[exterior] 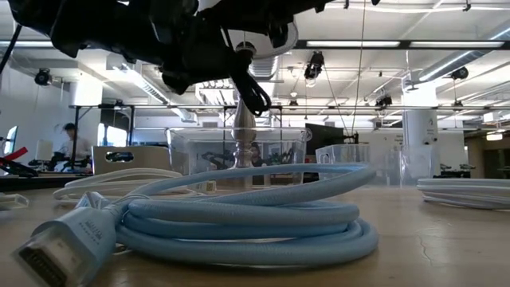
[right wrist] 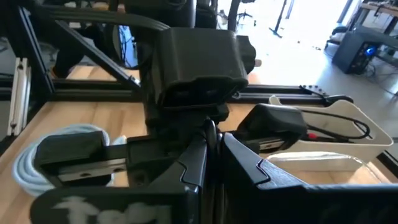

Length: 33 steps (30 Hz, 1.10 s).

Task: Pick & Place USB Port
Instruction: Put the black charger cable into the left bin

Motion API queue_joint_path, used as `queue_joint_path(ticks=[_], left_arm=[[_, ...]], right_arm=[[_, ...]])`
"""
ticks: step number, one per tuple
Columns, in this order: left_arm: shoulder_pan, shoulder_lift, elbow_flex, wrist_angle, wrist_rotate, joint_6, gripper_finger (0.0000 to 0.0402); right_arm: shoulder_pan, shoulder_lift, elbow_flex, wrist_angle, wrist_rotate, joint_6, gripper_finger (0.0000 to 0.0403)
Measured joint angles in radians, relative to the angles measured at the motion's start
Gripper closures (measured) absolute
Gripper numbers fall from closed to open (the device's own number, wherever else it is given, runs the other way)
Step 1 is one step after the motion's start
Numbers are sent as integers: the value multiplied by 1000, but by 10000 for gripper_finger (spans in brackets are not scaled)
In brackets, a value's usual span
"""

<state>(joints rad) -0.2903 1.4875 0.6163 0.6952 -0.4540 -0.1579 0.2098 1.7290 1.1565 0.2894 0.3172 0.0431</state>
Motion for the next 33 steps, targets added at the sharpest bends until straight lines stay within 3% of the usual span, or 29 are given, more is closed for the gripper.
queue_joint_path(ticks=[28,33], left_arm=[[0,1,0,-47,-1,-25,321],[0,1,0,-48,-1,-25,320]], right_arm=[[-5,1,1,-31,-2,-67,368],[-5,1,1,-32,-2,-70,350]])
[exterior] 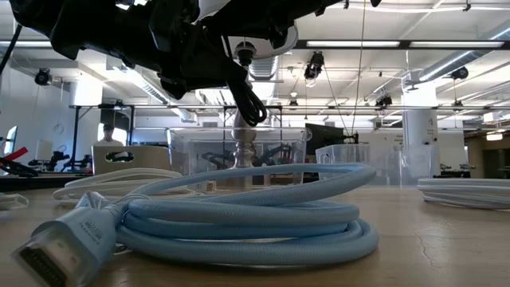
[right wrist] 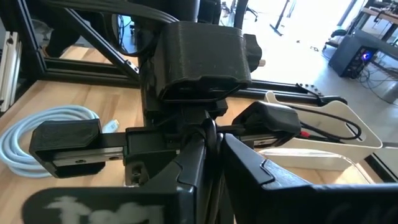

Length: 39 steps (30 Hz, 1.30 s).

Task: Pick & Place USB Port
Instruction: Put the black charger cable into the left bin

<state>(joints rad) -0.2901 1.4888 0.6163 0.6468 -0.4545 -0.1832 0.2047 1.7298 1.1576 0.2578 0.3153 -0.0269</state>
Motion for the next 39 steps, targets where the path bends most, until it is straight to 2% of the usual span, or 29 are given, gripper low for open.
queue_joint_path(ticks=[14,20,26,31,36,39], left_arm=[[0,0,0,-16,-5,3,319],[0,-9,0,-31,-73,4,319],[0,-96,0,-127,-179,4,319],[4,-248,23,-352,-264,-36,319],[27,-399,66,-684,-389,-186,319],[72,-474,90,-876,-411,-282,319]], right_arm=[[8,-8,0,-31,2,0,253],[32,-71,0,-116,2,21,234],[60,-162,0,-306,0,124,233],[70,-215,0,-478,0,206,240],[70,-258,0,-594,0,267,249],[70,-271,-2,-614,0,298,255]])
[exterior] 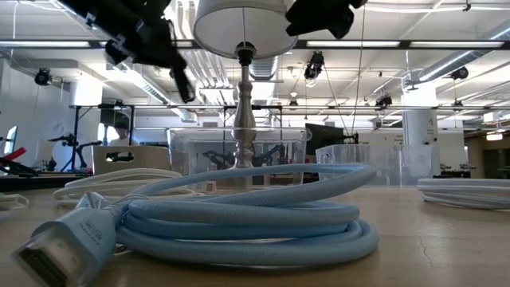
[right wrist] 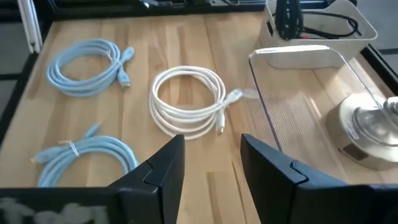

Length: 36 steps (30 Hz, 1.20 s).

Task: Pick & Place USB Port
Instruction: Put the black charger cable into the left bin

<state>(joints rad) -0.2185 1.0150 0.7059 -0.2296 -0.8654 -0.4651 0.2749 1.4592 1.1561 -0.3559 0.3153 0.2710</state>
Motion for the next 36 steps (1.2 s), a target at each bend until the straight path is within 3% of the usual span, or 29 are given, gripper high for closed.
queue_joint_path(ticks=[6,10,13,20,30,36], left_arm=[[176,-83,10,-314,29,-223,319],[355,-83,10,-423,227,-292,319],[488,-62,10,-423,366,-274,319],[694,3,41,-414,448,-115,319],[765,152,47,-417,648,-60,318],[767,249,62,-402,586,31,299]], right_arm=[[0,-1,0,0,0,10,265],[0,7,0,1,0,10,270],[0,15,0,0,0,7,271],[0,15,0,-5,0,6,267],[0,15,0,-7,0,7,279],[0,16,0,-7,0,7,278]])
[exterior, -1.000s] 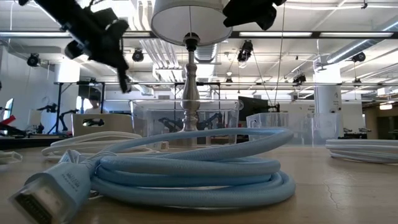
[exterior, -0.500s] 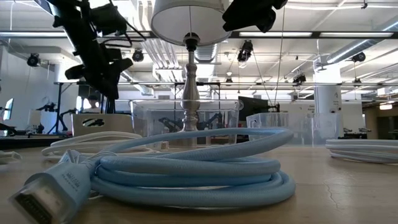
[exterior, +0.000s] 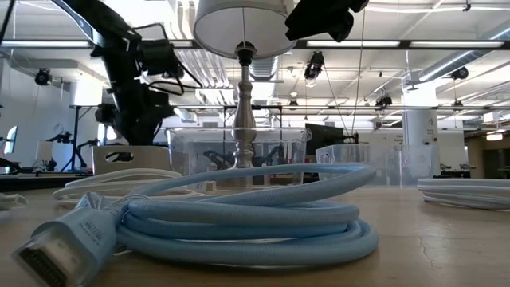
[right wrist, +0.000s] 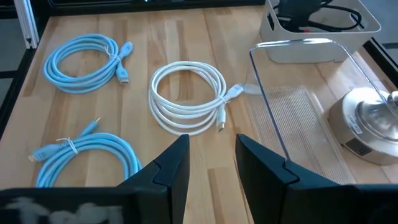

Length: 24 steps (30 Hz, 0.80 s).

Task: Pick & Place USB Port
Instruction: Put the black charger cable into the left bin, then put the left white display cable into the transparent bin

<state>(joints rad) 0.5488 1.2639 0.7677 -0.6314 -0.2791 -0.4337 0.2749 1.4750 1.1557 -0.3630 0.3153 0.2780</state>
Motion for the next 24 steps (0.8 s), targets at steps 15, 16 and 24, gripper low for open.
queue_joint_path(ticks=[15,16,24], left_arm=[[0,69,10,39,-88,47,214],[-1,59,11,36,-88,47,212],[-29,-55,52,33,-77,35,209]], right_arm=[[0,0,-26,2,0,3,288],[0,0,-32,2,0,3,289],[0,2,-79,1,0,12,297]])
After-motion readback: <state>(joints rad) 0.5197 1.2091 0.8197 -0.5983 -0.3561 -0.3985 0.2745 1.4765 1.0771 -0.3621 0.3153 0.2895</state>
